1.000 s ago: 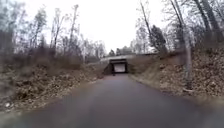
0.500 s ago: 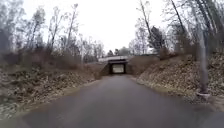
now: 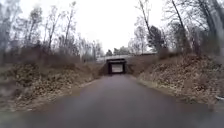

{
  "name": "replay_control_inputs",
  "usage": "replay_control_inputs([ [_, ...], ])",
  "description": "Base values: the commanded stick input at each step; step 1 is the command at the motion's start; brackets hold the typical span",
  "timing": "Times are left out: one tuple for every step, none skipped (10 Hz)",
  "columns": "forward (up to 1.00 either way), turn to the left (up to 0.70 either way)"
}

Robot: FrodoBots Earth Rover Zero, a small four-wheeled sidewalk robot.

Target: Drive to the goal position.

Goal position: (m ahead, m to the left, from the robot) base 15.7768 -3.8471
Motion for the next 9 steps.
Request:
replay_control_inputs([
  [1.00,0.01],
  [1.00,0.01],
  [1.00,0.01],
  [1.00,0.01],
  [1.00,0.01],
  [1.00,0.01],
  [1.00,0.01],
  [1.00,0.01],
  [1.00,0.01],
])
